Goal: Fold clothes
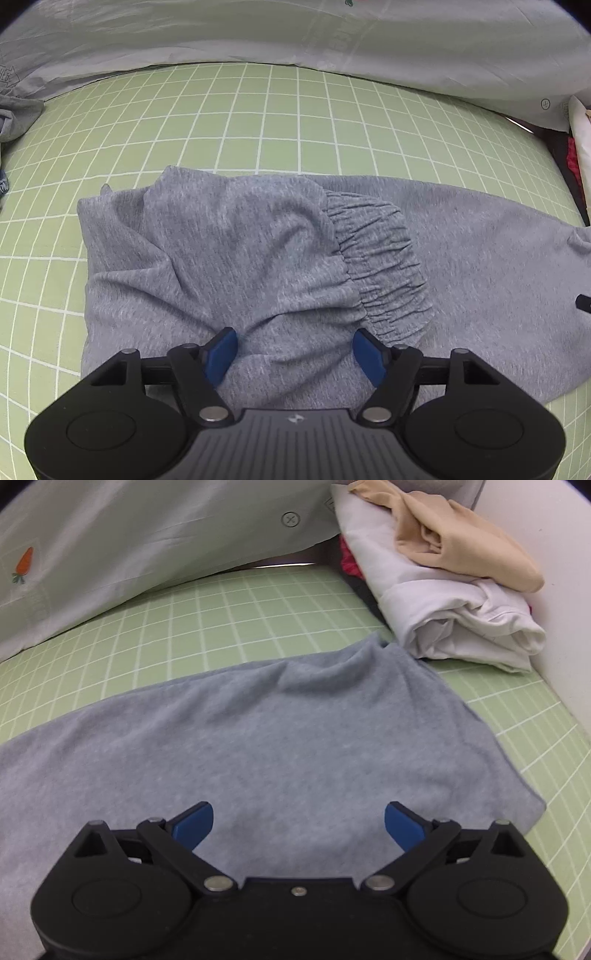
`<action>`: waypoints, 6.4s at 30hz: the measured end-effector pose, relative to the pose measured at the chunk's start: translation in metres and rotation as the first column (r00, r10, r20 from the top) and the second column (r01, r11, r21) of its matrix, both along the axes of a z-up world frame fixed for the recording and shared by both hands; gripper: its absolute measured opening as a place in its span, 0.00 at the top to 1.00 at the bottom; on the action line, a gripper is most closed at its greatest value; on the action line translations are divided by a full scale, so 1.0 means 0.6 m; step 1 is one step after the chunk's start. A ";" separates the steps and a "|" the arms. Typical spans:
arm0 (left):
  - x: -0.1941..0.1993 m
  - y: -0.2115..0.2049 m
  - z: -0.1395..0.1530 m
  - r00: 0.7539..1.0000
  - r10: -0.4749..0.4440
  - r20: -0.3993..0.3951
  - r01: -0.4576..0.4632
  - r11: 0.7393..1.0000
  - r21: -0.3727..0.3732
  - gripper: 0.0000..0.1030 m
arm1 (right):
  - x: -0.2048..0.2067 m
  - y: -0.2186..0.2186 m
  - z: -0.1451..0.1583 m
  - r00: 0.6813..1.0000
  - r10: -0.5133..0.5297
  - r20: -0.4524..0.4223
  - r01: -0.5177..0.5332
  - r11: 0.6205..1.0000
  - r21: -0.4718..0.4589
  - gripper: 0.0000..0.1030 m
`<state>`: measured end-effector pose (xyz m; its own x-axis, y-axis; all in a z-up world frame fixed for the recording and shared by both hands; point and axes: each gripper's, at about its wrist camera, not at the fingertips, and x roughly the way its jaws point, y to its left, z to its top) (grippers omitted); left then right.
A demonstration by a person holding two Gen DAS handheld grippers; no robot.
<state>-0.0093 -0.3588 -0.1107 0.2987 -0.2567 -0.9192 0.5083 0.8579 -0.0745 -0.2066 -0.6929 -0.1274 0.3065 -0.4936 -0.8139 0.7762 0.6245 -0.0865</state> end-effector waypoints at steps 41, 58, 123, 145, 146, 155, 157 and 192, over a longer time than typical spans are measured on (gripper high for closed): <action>-0.011 0.080 0.101 0.986 0.116 0.120 -0.102 0.987 -0.122 0.23 | -0.015 -0.007 0.063 0.972 0.150 0.181 -0.137 0.987 -0.084 0.91; 0.028 0.185 0.093 0.994 0.028 0.109 -0.014 0.991 -0.130 0.23 | 0.167 0.356 -0.025 0.953 0.300 0.049 -0.300 0.954 0.004 0.86; 0.065 0.208 0.067 0.991 0.115 0.062 -0.108 0.988 -0.106 0.22 | 0.172 0.320 0.008 0.933 0.233 0.275 -0.264 0.961 0.082 0.92; 0.082 0.227 0.016 0.986 0.162 -0.026 -0.164 0.983 -0.086 0.21 | 0.153 0.321 0.002 0.989 0.099 0.107 -0.104 0.994 0.043 0.21; 0.083 0.226 0.015 0.987 0.158 -0.026 -0.159 0.984 -0.083 0.21 | 0.154 0.321 -0.012 0.991 0.107 0.079 -0.112 0.992 0.058 0.21; 0.092 0.216 0.003 0.990 0.134 -0.038 -0.137 0.988 -0.067 0.18 | 0.174 0.407 -0.029 0.948 0.317 -0.020 -0.317 0.948 0.025 0.22; 0.093 0.216 -0.001 0.990 0.135 -0.046 -0.138 0.988 -0.071 0.18 | 0.173 0.408 -0.022 0.940 0.340 -0.028 -0.340 0.940 0.016 0.22; -0.012 0.078 0.161 0.999 -0.040 0.016 0.042 0.848 -0.528 0.90 | -0.039 0.259 0.045 0.963 -0.090 0.252 0.050 0.985 0.163 0.18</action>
<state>-0.0164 -0.3121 -0.0143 0.2811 -0.7148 -0.6404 0.5437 0.6685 -0.5075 -0.2300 -0.5372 -0.1004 0.4851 -0.3963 -0.7795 0.8016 0.5578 0.2152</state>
